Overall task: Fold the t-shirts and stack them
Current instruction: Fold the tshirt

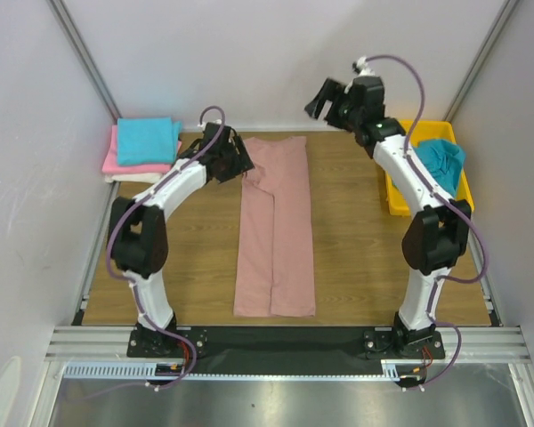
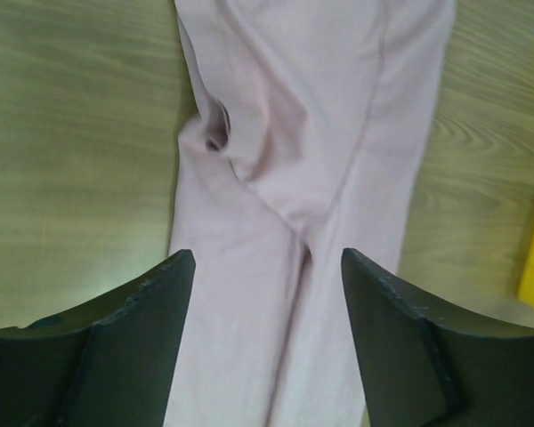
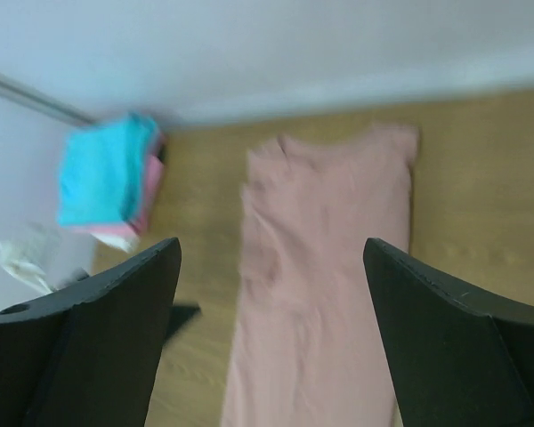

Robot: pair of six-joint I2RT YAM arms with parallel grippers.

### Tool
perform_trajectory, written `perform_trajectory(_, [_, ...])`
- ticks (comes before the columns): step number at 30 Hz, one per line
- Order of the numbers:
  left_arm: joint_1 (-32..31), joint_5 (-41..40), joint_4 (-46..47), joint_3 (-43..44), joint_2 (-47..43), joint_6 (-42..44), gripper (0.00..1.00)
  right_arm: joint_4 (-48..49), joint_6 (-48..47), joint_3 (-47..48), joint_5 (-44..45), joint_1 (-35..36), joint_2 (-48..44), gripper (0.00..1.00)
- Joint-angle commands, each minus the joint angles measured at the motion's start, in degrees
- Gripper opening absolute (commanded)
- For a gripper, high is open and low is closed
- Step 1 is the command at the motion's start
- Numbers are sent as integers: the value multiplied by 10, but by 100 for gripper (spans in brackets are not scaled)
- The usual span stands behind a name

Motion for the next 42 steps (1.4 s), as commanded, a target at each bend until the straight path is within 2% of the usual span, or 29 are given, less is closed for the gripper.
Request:
perform_trajectory(1, [20,11,40,60,53,5,72,12,7,-82,19,12,22,89])
perform_trajectory(10, [38,42,71,124,157,-8,69,24,39,-92,46,32,93,82])
perform_trajectory(15, [38,58,71,151,187,-15,61,22,52,-67,43,35,133,77])
perform_trajectory(22, [36,50,76,139,196,-41,55,6,63,-29,44,34,180,76])
perform_trajectory(37, [26,42,59,137,217,-41,51,-8,65,-1,21,25,210,75])
perform_trajectory(42, [26,34,61,122,213,-39,41,-10,63,-4,21,26,208,75])
